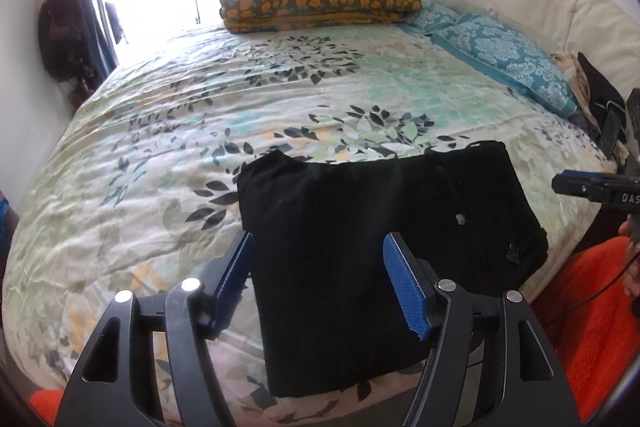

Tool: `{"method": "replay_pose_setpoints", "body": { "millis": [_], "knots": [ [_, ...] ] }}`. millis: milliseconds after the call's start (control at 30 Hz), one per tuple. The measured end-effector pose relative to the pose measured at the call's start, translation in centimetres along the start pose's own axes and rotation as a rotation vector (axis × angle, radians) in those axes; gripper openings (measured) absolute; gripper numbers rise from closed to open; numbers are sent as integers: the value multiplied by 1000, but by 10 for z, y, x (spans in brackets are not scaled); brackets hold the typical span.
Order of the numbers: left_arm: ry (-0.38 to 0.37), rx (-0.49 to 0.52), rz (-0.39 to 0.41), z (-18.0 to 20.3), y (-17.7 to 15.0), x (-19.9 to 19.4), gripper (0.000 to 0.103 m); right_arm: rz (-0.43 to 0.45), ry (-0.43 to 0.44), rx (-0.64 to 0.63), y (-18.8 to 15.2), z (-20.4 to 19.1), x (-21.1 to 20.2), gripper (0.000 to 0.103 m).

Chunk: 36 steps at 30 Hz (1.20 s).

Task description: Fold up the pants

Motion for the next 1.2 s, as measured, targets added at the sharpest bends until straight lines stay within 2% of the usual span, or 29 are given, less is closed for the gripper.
{"method": "replay_pose_setpoints", "body": {
  "millis": [67,100,200,300,400,433,467,533,600,667,767,833,933,967,1000,1067,1100,1133,1167,1200],
  "knots": [
    [23,24,-24,10,5,20,70,72,68,-52,19,-28,-10,75],
    [38,34,-42,15,4,30,70,94,94,-81,26,-43,-10,84],
    [67,44,-98,29,-5,54,70,127,125,-164,30,-78,10,85],
    [55,49,-166,45,-28,70,70,66,75,-184,13,-76,54,84],
    [86,117,-178,58,-44,78,72,-93,-32,-99,-19,-33,108,84],
    [99,137,-163,60,-44,77,72,-113,16,-35,-23,-23,113,84],
    [98,145,-165,60,-42,75,72,-100,43,-15,-20,-20,110,84],
    [58,122,-198,53,-35,72,72,-98,32,-49,-13,-26,102,83],
    [24,52,-153,34,-17,57,72,-25,44,-53,-2,-27,81,83],
    [10,-26,-87,6,5,45,74,67,88,7,15,-23,54,83],
    [11,-114,-61,-30,31,54,77,155,141,62,47,-28,25,83],
    [10,-143,-54,-40,43,69,77,155,215,36,63,-48,21,83],
    [-53,-123,-84,-29,49,103,77,72,370,3,67,-80,39,82],
    [-57,-98,-104,-25,47,117,77,26,416,19,64,-84,52,80],
    [-37,-78,-128,-23,42,132,77,-16,422,37,60,-82,70,74],
    [24,-111,-189,-34,23,160,77,-74,335,71,48,-63,108,62],
    [22,-176,-222,-45,12,175,78,-66,298,90,46,-49,120,41],
    [12,-243,-219,-57,4,182,82,-50,282,119,47,-36,127,17],
    [29,-286,-213,-67,-1,184,87,-40,286,163,49,-24,129,10],
    [20,-335,-250,-74,-8,190,95,-53,324,210,50,-17,132,9]
  ]
}}
Point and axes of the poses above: each gripper's, at about its wrist camera, not at the fingertips, and x roughly the way its jaws point, z to its right, y to its top, the point moved 7 cm from there along x, roughly the way its jaws point, and after that the axes turned 14 degrees about x, right-handed, at the moved point
